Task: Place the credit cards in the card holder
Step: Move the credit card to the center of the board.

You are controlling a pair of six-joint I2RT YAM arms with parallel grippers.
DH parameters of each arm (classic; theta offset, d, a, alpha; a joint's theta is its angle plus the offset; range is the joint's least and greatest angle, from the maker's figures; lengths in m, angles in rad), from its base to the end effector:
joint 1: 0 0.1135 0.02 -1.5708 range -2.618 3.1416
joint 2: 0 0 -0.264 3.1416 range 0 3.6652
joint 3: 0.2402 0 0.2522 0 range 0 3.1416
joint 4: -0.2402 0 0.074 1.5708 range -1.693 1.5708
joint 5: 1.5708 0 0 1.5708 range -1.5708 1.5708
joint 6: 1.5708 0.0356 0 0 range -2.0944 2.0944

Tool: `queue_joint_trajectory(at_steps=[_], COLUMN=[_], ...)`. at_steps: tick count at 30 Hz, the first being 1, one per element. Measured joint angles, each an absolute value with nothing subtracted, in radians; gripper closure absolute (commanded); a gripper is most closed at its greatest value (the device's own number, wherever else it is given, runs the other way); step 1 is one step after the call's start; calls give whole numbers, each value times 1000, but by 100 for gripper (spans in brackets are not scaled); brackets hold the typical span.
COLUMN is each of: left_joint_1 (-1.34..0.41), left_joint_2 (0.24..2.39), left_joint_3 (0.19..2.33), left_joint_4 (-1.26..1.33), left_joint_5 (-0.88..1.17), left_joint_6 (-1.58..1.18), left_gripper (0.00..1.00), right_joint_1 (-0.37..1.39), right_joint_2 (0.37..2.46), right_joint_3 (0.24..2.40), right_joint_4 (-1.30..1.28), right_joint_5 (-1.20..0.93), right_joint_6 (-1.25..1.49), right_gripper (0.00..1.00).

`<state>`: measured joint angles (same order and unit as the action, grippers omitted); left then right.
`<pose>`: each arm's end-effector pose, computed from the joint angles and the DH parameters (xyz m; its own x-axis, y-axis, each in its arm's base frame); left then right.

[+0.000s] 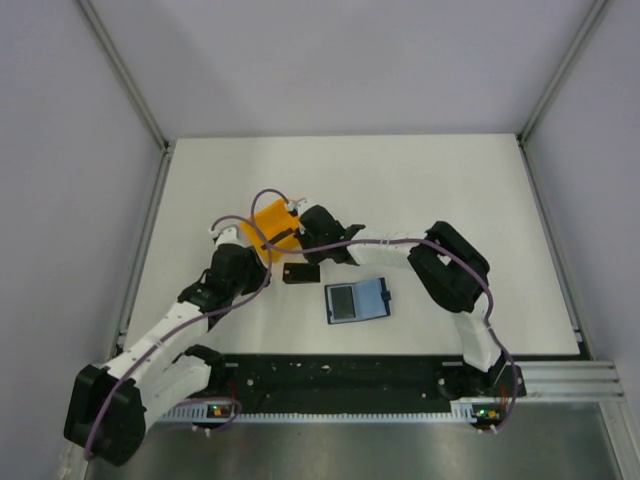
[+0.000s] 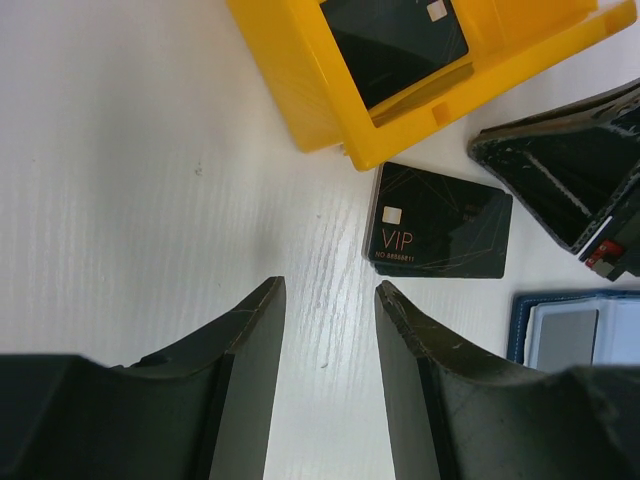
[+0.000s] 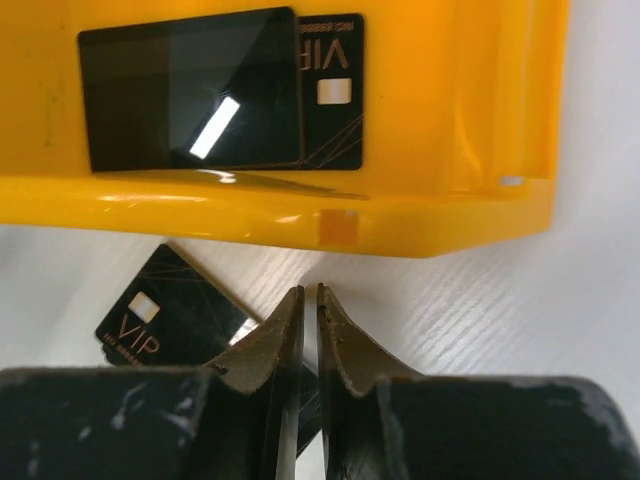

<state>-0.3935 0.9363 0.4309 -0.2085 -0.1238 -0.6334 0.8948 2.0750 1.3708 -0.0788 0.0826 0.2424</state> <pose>0.1767 -0.0686 0.1884 -0.6616 -0.3613 -0.6571 -0.1207 0.9162 -0.3822 0.2843 0.3497 0.1546 -0.6063 -0.3736 -0.7021 -0.6132 0.7817 0.1136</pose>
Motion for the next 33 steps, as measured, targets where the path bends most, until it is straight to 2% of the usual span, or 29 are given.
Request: queue_joint_trajectory(at_steps=[14,25,27,30,33], left_joint_1=[-374,-373,-373,-373,-373], left_joint_2=[831,777,772,760,754], left_joint_3=[430,414,410,404,404], left_joint_4=[-274,-320,-321,-324,-325], left_joint_5=[-123,-115,-112,-108,-99], left_joint_6=[-652,-656,-656,-656,-656], left_gripper=[53,53,53,53,53], right_joint_1=[938,1016,1021,1026,1027], right_joint_2=[2074,1965,1935,1868,1761], right_joint_3=[1321,1149,1105,1013,910], right_joint_4=[-22,1,12,43,69], right_joint_5=[-253,-343,-350,-334,-278], right_joint_6=[227,250,260,284,309], right_gripper=[96,97,95,86,84])
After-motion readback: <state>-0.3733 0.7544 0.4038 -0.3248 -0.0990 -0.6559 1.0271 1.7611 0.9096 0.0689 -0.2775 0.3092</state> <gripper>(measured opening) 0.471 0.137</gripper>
